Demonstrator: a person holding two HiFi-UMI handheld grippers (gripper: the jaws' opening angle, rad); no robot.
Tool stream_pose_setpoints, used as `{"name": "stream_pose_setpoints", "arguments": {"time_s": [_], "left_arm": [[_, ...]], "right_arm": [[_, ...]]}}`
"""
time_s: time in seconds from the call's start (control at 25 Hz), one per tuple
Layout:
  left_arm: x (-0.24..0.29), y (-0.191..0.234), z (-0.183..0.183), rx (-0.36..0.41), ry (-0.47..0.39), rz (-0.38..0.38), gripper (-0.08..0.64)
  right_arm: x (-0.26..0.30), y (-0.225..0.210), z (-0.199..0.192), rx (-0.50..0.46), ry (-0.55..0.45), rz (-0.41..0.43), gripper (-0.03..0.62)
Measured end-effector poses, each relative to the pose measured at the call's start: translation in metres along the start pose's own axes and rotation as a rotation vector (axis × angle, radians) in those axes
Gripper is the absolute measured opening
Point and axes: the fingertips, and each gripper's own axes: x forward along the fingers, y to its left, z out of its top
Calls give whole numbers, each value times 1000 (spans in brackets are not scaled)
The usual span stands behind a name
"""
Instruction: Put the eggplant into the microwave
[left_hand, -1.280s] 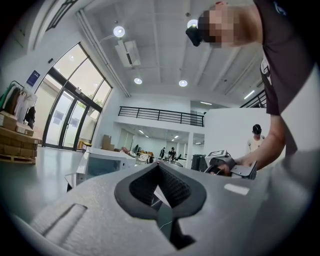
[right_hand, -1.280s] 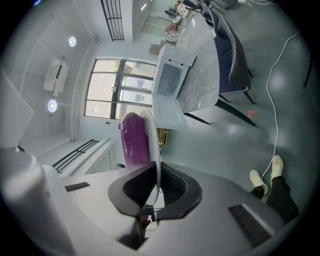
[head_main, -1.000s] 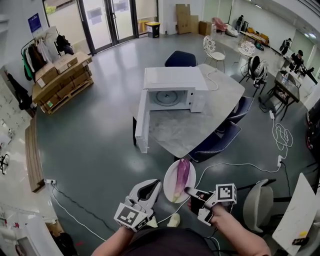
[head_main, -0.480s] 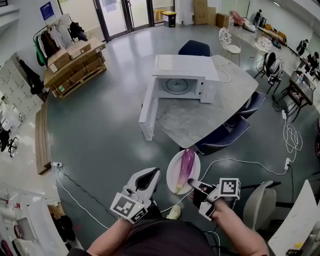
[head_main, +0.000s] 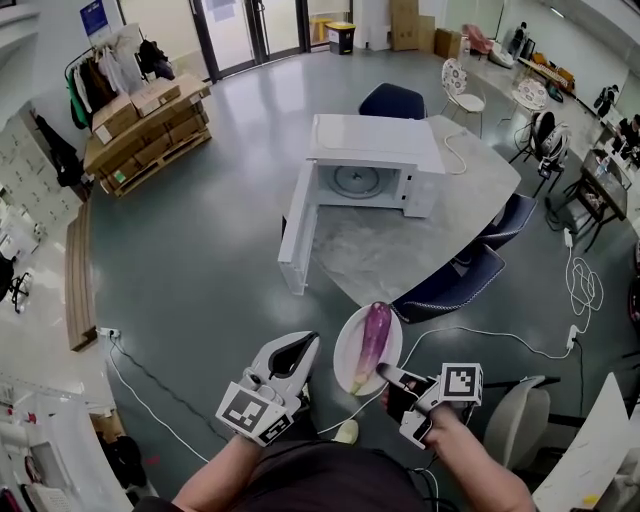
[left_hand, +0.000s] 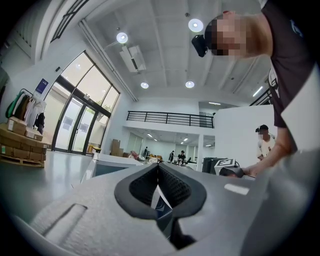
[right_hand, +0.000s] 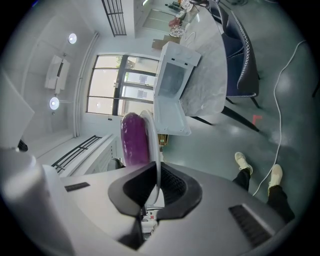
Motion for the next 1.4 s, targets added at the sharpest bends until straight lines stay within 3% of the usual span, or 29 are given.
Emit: {"name": "stream_pose_setpoints", "arguments": {"time_s": [0.44, 0.88, 1.4], "left_arm": [[65, 104, 16, -21, -9, -91, 8], [126, 191, 31, -37, -1, -255, 8], [180, 234, 24, -63, 17, -337, 8]], "right_arm": [[80, 25, 69, 14, -52, -31, 15], [156, 43, 143, 57, -178, -83, 15], [197, 36, 202, 110, -260, -96, 15]]}}
